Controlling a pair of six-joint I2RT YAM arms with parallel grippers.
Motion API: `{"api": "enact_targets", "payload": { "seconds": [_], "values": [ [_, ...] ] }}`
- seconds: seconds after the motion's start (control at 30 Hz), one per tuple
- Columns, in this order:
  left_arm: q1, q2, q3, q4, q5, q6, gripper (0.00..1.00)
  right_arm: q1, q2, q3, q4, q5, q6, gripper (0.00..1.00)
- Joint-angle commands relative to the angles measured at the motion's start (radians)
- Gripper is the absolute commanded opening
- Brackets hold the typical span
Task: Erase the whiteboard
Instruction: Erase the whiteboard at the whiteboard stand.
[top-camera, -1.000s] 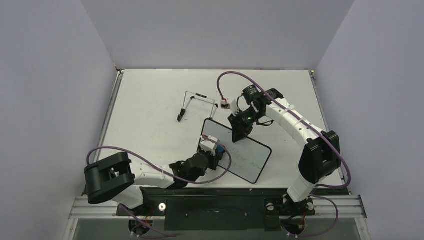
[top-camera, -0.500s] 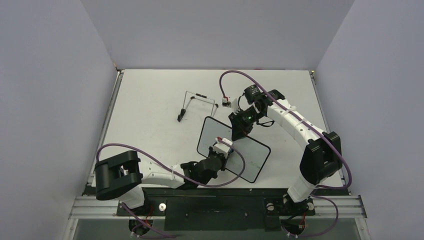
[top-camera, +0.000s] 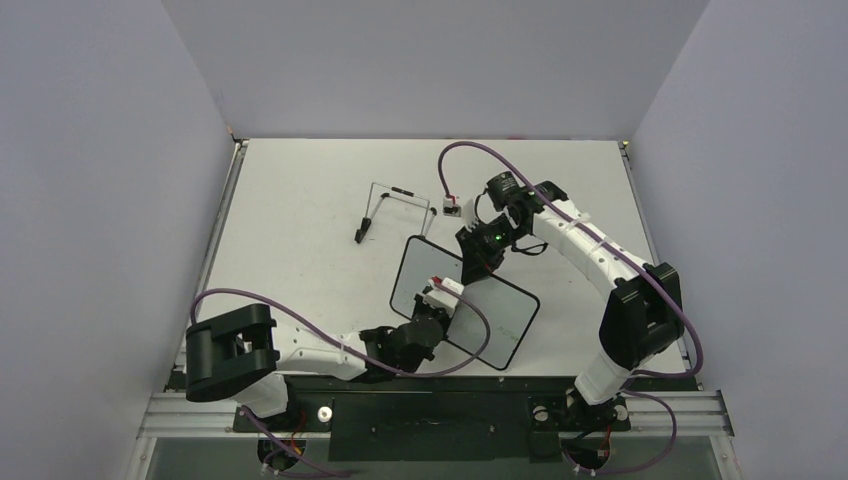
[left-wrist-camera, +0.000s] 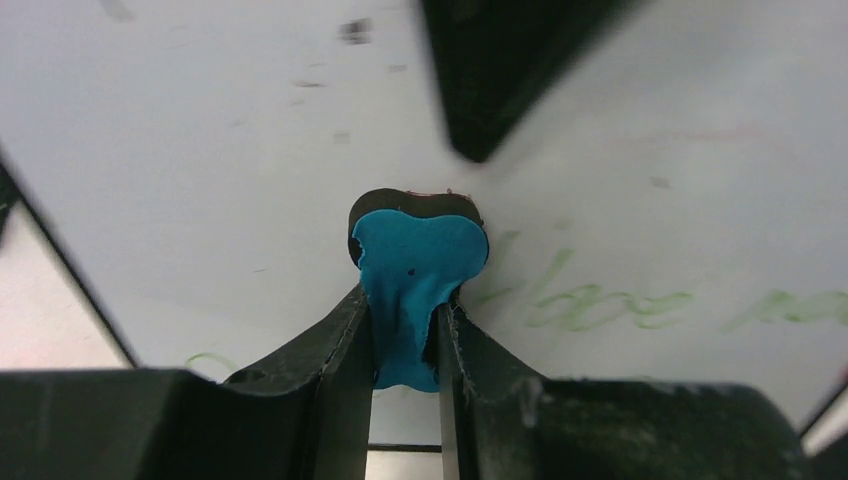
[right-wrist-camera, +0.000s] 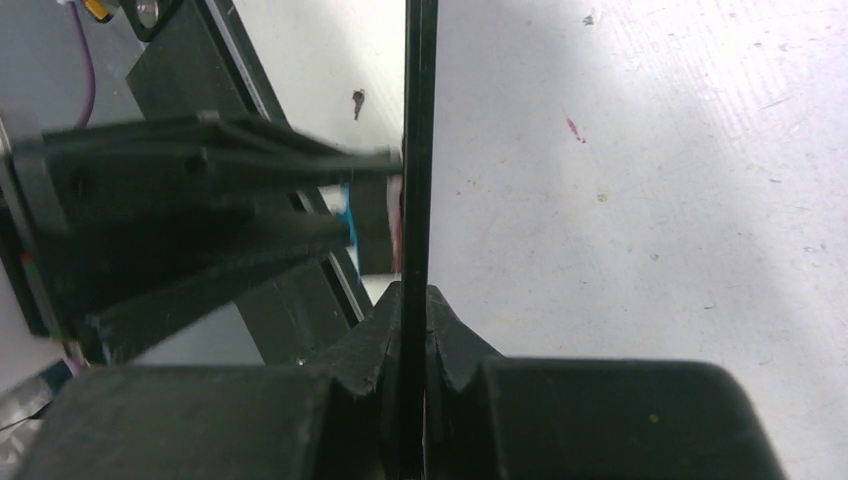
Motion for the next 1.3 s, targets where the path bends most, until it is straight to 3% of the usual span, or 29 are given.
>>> {"api": "enact_targets", "payload": {
  "seconds": [0.0, 0.17, 0.33, 0.57, 1.0, 1.27],
  "values": [
    [-0.079, 0.027, 0.052, 0.137, 0.094, 0.127, 0.00, 0.016, -0.049, -0.003, 0.003, -0.089, 0.006, 0.00],
    [-0.110, 0.083, 0.142, 0.039, 0.033, 0.145, 0.00, 0.016, -0.053, -0.003, 0.004, -0.090, 0.005, 0.00],
    [-0.066, 0.085, 0.163, -0.088, -0.080, 0.075, 0.00, 0.014, -0.060, -0.009, 0.006, -0.090, 0.005, 0.00],
    [0.008, 0.027, 0.130, -0.217, -0.054, -0.041, 0.00, 0.013, -0.060, -0.008, 0.008, -0.090, 0.008, 0.00],
    [-0.068, 0.078, 0.257, -0.206, 0.033, 0.017, 0.00, 0.013, -0.056, -0.008, 0.009, -0.089, 0.010, 0.00],
    [-0.025, 0.045, 0.164, -0.216, 0.040, -0.094, 0.00, 0.013, -0.057, -0.008, 0.009, -0.090, 0.007, 0.00]
  ]
}}
